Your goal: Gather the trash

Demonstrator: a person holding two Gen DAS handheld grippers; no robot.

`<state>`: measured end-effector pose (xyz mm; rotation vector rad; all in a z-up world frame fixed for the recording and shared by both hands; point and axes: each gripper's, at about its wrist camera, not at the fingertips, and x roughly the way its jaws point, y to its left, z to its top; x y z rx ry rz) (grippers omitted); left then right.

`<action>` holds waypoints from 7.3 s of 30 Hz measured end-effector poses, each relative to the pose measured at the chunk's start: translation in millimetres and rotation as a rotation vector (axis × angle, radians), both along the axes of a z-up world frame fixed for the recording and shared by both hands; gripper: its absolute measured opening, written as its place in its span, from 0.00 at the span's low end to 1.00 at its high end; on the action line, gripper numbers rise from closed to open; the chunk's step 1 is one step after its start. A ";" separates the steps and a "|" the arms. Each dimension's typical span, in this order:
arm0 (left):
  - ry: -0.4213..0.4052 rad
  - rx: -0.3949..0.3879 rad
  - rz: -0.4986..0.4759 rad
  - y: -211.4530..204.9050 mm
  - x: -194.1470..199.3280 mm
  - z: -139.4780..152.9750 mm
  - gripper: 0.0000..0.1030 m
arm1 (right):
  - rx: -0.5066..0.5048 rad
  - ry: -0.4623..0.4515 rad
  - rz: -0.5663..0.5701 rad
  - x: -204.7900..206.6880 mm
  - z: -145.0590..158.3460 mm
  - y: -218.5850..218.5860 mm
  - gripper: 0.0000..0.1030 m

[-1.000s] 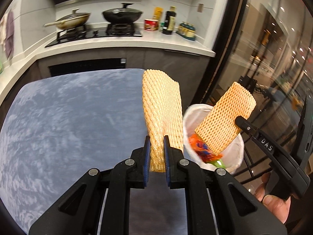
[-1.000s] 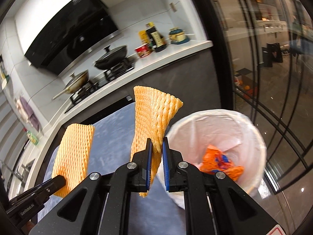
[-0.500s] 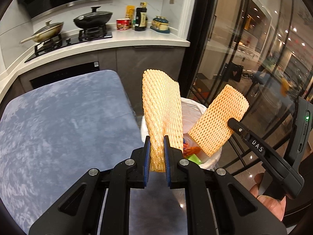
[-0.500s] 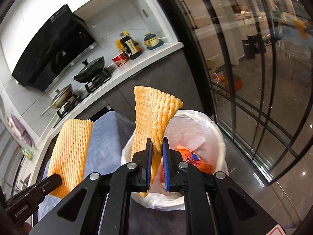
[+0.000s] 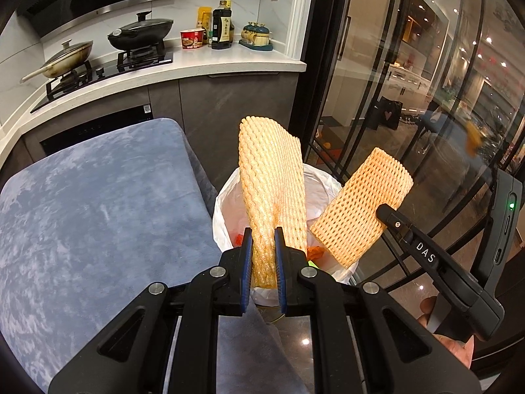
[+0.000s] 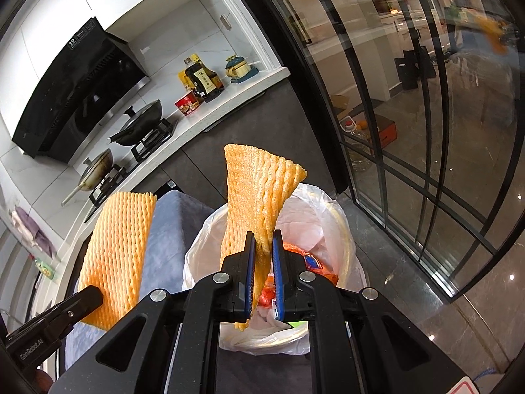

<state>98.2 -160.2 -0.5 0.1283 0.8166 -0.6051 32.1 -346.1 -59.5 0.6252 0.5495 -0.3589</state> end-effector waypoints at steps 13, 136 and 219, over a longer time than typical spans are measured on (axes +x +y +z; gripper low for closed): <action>0.016 0.011 -0.008 -16.5 11.9 -7.2 0.12 | 0.000 0.024 0.016 19.2 -7.3 -5.4 0.13; -0.019 0.104 0.166 74.2 -29.9 -32.9 0.92 | -0.322 0.203 0.149 -33.5 20.7 91.8 0.94; -0.039 0.144 0.183 48.5 -34.6 -35.9 0.92 | -0.313 0.219 0.144 -38.4 4.3 78.2 0.94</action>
